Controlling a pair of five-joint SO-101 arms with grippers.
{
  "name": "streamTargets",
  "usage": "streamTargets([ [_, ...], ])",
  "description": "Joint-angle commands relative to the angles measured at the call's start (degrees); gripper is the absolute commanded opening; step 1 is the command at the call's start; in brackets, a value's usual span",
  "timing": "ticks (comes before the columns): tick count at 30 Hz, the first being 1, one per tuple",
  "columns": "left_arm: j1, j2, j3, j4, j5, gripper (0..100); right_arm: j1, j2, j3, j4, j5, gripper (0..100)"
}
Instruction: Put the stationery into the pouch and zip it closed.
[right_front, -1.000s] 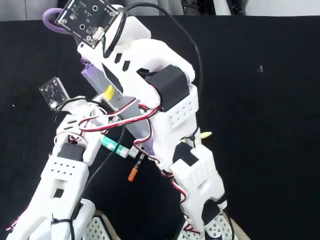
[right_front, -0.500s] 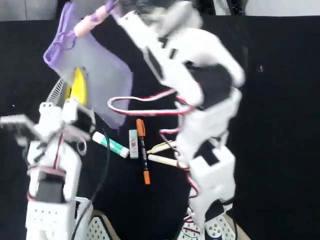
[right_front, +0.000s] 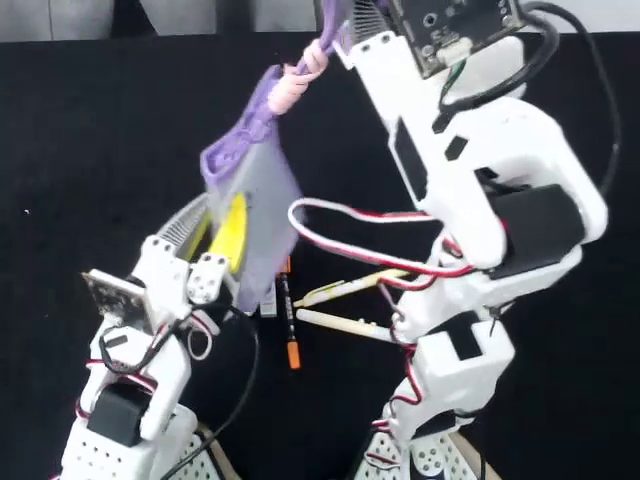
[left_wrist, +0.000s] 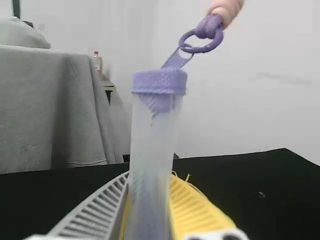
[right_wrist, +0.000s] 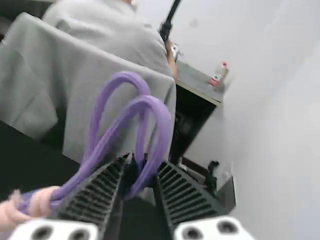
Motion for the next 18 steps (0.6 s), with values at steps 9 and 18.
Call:
streamTargets([
  [9, -9.7, -0.9, 2.9, -2.4, 0.2, 3, 16.7, 9.2, -2.0, 0.3, -4.1, 1.1],
  [18, -7.1, -0.9, 2.9, -0.4, 0.1, 3, 25.1, 21.9, -2.0, -11.4, -10.2, 1.1],
])
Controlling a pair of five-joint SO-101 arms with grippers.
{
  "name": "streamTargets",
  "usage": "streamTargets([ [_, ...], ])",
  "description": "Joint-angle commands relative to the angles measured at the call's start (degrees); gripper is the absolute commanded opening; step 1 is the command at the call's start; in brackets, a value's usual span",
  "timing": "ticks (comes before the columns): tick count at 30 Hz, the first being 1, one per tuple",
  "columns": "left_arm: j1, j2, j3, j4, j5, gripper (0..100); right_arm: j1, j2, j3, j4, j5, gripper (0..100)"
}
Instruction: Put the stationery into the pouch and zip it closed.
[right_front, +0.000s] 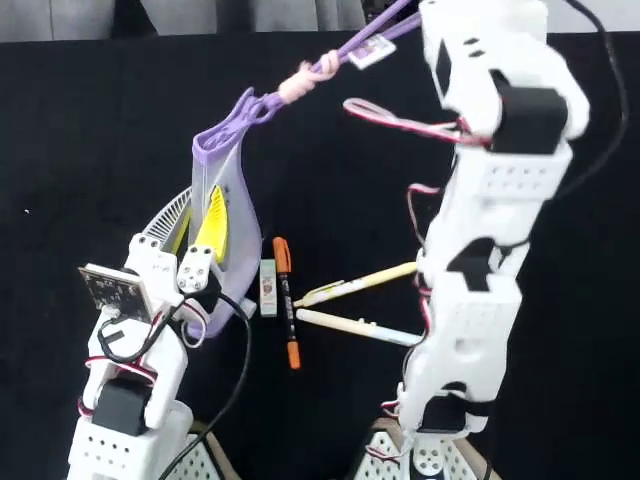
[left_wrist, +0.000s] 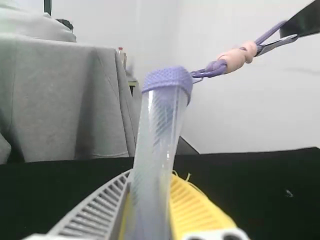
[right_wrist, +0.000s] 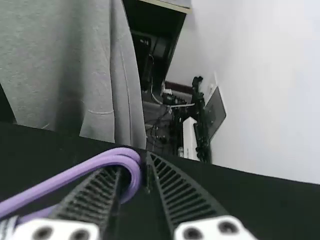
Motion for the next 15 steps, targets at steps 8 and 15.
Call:
streamTargets([
  [8, -0.8, -0.7, -1.8, 2.5, 0.3, 3, 10.4, 10.2, -2.0, -12.7, -0.9, 1.1],
  [15, -1.1, -0.7, -1.9, 2.4, 3.1, 3, 11.9, 19.7, -2.0, -20.0, -0.7, 1.1],
])
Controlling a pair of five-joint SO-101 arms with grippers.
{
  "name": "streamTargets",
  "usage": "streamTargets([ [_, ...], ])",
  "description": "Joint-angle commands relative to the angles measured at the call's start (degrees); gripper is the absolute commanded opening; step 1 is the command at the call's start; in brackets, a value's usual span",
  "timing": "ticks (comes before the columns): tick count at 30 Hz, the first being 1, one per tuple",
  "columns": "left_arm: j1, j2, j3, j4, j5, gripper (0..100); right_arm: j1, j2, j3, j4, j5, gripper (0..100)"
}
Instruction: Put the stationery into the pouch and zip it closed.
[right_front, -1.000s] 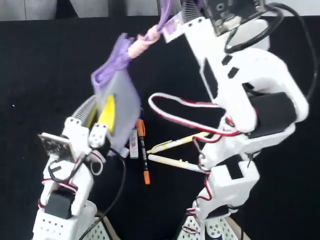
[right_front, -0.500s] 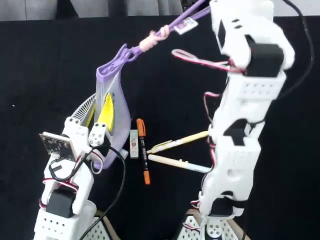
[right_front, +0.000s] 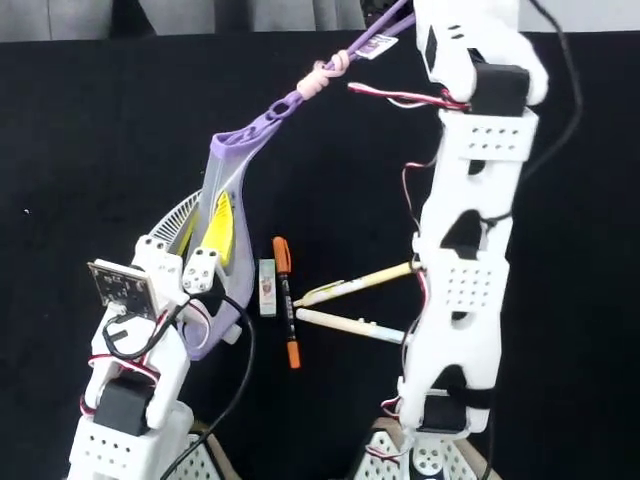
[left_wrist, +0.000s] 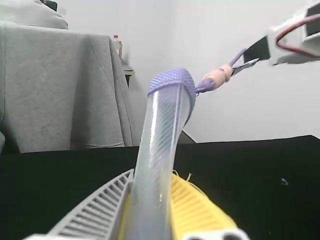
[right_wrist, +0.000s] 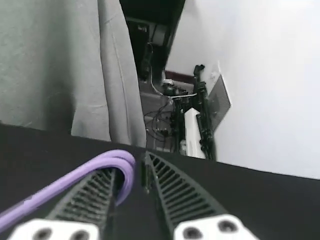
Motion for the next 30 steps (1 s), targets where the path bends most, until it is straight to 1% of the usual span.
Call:
streamTargets([
  [1, -1.9, -0.7, -2.3, -0.1, 4.5, 3, 10.1, 5.2, -2.1, -7.7, -0.2, 1.1],
  [7, -9.6, -0.7, -4.8, -0.1, 10.4, 3, 12.5, 13.2, -2.1, -14.3, -0.2, 1.1],
  [9, -11.2, -0.8, -5.1, -0.1, 12.0, 3, 13.1, 15.5, -2.0, -16.3, -0.2, 1.1],
  [15, -11.4, -0.8, -6.3, -0.2, 13.1, 3, 13.9, 23.1, -2.1, -21.4, -0.1, 1.1],
  [22, -11.5, -0.8, -12.9, -0.2, 13.1, 3, 16.7, 30.5, -2.1, -27.1, -0.3, 1.1],
  [25, -11.5, -0.8, -14.2, -0.1, 13.1, 3, 17.7, 31.3, -2.1, -27.6, -0.4, 1.1],
  [30, -11.6, -0.7, -13.4, -0.1, 13.1, 3, 17.3, 29.7, -2.2, -27.1, -0.4, 1.1],
])
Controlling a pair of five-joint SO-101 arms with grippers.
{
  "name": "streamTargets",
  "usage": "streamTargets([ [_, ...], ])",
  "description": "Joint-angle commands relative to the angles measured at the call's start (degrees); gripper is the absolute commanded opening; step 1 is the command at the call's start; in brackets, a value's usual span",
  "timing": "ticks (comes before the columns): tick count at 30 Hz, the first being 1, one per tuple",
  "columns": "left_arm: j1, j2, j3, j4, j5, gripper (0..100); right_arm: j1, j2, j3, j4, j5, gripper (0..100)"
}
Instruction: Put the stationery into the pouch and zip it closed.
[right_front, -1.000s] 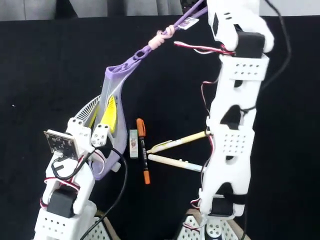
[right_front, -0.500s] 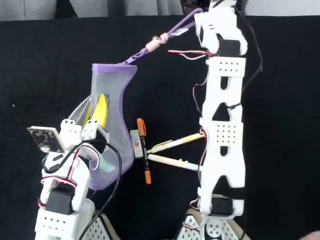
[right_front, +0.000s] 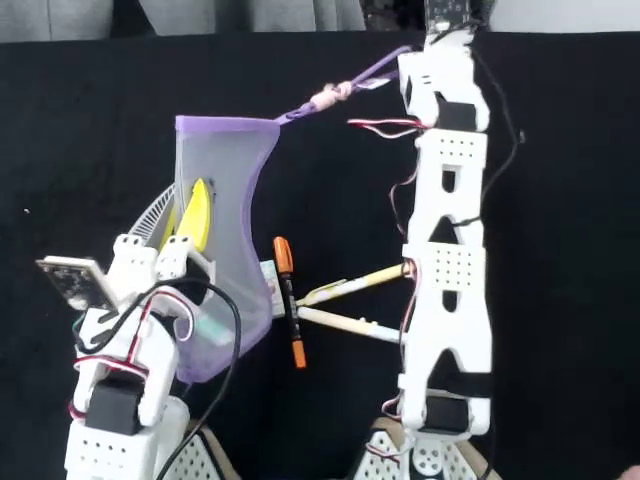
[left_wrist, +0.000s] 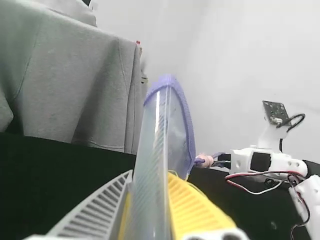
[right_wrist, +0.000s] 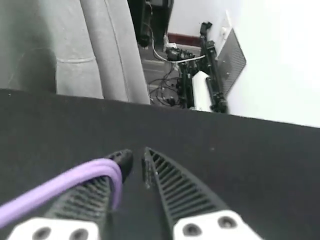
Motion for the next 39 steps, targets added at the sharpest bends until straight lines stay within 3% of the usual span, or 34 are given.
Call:
streamTargets([
  [1, -4.9, -1.2, -7.8, -0.5, 0.4, 3, 14.5, -2.2, -1.5, -1.3, -0.3, 1.1],
  [9, -4.7, -1.1, -7.5, -0.5, 0.4, 3, 15.0, -11.2, -1.5, 5.9, -1.1, 1.1],
  [19, -1.6, -1.1, -6.3, -0.7, 0.5, 3, 6.2, -31.8, -1.5, 25.8, -4.6, 1.5],
  [24, 2.4, -1.1, -1.1, -6.6, 0.1, 3, 3.2, -42.2, -1.5, 32.9, -4.8, 1.2],
  [26, 2.8, -1.1, 0.4, -7.5, 0.3, 8, 2.5, -45.3, -1.5, 34.7, -5.0, 1.2],
  [30, 2.3, -1.1, -1.3, -2.8, 1.4, 21, 1.2, -49.9, -1.5, 37.6, -5.0, 1.2],
  [39, 2.8, -1.1, -14.3, 13.6, 4.6, 21, 1.1, -53.1, -1.5, 38.3, -5.1, 1.2],
])
